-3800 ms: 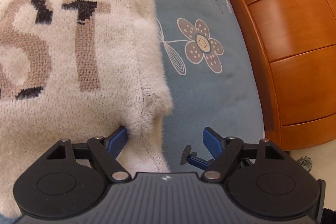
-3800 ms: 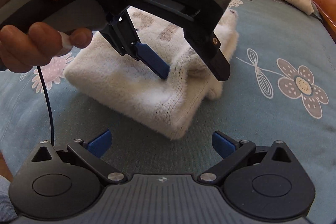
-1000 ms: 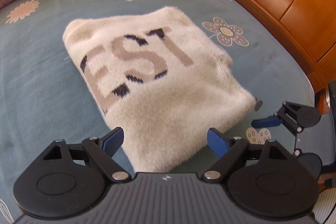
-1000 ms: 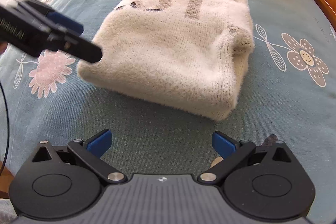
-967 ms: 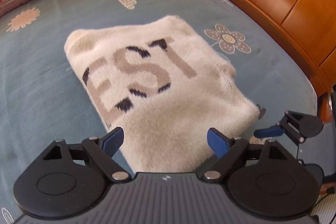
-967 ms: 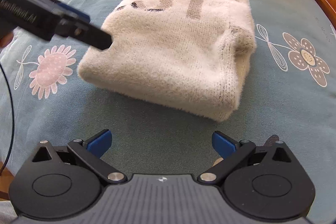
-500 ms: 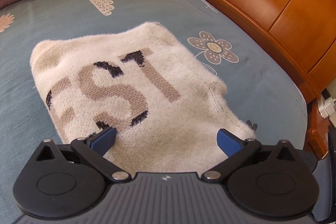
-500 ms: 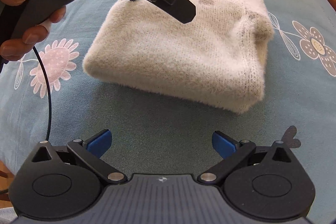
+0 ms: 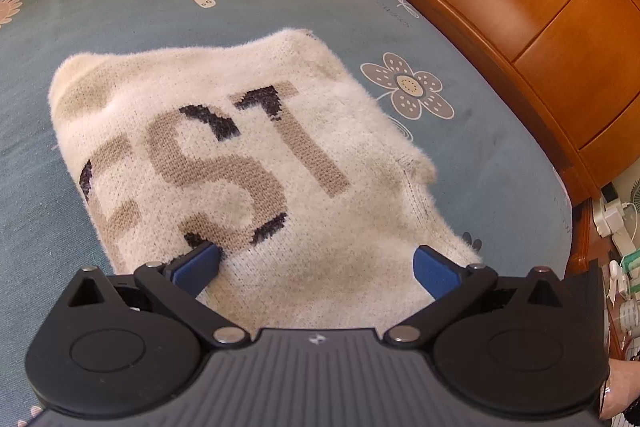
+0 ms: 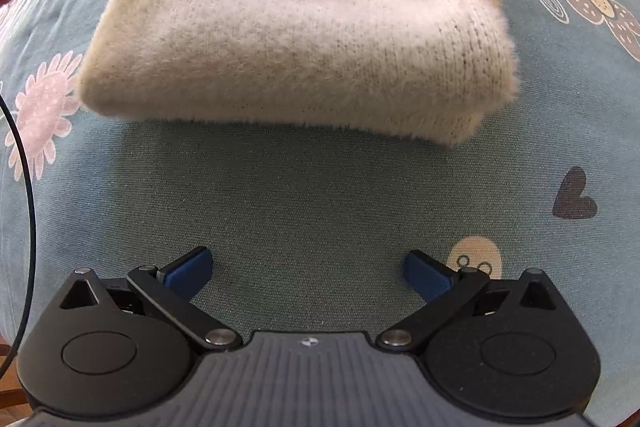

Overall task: Fold clothes
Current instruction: 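Lower both open grippers onto the sweater edge to grasp it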

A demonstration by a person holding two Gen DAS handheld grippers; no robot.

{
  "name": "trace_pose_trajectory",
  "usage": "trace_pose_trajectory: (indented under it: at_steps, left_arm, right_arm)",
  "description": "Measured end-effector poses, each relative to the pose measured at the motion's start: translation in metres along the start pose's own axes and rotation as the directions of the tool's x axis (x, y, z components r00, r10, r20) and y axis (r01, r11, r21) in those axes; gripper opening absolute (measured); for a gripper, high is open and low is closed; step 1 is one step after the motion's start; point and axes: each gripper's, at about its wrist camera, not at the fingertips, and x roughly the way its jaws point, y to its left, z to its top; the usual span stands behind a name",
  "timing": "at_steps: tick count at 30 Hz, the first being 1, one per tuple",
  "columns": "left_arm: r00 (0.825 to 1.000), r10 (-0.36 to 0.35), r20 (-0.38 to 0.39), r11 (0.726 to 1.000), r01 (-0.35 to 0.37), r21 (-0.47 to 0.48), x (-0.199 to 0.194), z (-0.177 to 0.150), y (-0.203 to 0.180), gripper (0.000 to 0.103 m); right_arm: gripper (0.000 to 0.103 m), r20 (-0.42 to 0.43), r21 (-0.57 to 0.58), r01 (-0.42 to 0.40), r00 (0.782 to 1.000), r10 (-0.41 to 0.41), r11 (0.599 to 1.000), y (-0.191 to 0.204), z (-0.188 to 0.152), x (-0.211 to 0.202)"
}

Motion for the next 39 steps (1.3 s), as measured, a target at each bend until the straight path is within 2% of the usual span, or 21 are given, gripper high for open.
trace_pose_trajectory:
  at_steps: [4, 8, 11, 14, 17, 22, 25, 27, 30, 32, 33, 35, 37, 39]
  left_arm:
    - [1.000, -0.003, -0.017, 1.000, 0.003, -0.012, -0.008, 0.006, 0.001, 0.102]
    - [0.999, 0.029, 0.028, 0.998, -0.028, -0.048, -0.029, 0.007, 0.012, 0.102]
    - [0.996, 0.059, 0.062, 0.987, -0.049, -0.154, -0.042, 0.006, 0.040, 0.102]
    - [0.996, 0.074, 0.049, 0.952, -0.056, -0.300, -0.045, 0.002, 0.076, 0.100]
    - [0.998, 0.048, 0.046, 0.897, -0.023, -0.441, -0.042, -0.006, 0.109, 0.099]
    - [0.997, -0.042, 0.067, 0.815, 0.073, -0.574, -0.027, -0.016, 0.136, 0.094]
    - [0.992, -0.090, 0.091, 0.784, 0.126, -0.608, -0.017, -0.019, 0.144, 0.093]
    - [0.990, -0.101, 0.094, 0.771, 0.138, -0.622, -0.011, -0.019, 0.147, 0.093]
    - [0.990, -0.112, 0.089, 0.755, 0.143, -0.640, -0.004, -0.018, 0.151, 0.093]
    - [0.988, -0.126, 0.091, 0.757, 0.155, -0.635, -0.002, -0.016, 0.152, 0.093]
    - [0.987, -0.130, 0.089, 0.759, 0.157, -0.632, -0.001, -0.015, 0.153, 0.093]
    - [0.987, -0.138, 0.078, 0.762, 0.156, -0.628, 0.003, -0.014, 0.154, 0.093]
    - [0.986, -0.150, 0.073, 0.751, 0.162, -0.640, 0.008, -0.013, 0.156, 0.093]
    - [0.984, -0.163, 0.071, 0.741, 0.170, -0.650, 0.013, -0.011, 0.157, 0.093]
  right_arm:
    - [0.103, -0.006, 0.019, 0.020, 1.000, -0.020, 1.000, 0.003, 0.001, 0.001]
    - [0.103, 0.014, -0.010, 0.034, 0.999, -0.034, 0.999, 0.006, -0.003, 0.000]
    - [0.103, 0.005, -0.015, 0.035, 0.999, -0.034, 0.999, 0.005, -0.003, -0.003]
    - [0.103, -0.017, 0.025, 0.031, 0.999, -0.031, 0.999, -0.004, 0.000, -0.009]
    - [0.103, -0.004, 0.110, -0.013, 1.000, 0.013, 0.994, -0.025, 0.000, -0.022]
    - [0.103, 0.115, 0.250, -0.116, 0.989, 0.090, 0.961, -0.083, 0.003, -0.054]
    - [0.103, 0.235, 0.302, -0.204, 0.963, 0.134, 0.931, -0.116, 0.015, -0.074]
    - [0.103, 0.311, 0.322, -0.285, 0.933, 0.184, 0.903, -0.135, 0.035, -0.083]
    - [0.103, 0.371, 0.306, -0.406, 0.884, 0.285, 0.861, -0.152, 0.070, -0.084]
    - [0.103, 0.414, 0.286, -0.476, 0.844, 0.341, 0.832, -0.161, 0.086, -0.087]
    - [0.103, 0.427, 0.276, -0.525, 0.818, 0.387, 0.805, -0.168, 0.096, -0.083]
    - [0.103, 0.420, 0.278, -0.584, 0.788, 0.450, 0.763, -0.173, 0.116, -0.069]
    - [0.103, 0.377, 0.286, -0.606, 0.783, 0.495, 0.742, -0.174, 0.137, -0.048]
    - [0.103, 0.340, 0.290, -0.605, 0.790, 0.510, 0.742, -0.173, 0.153, -0.030]
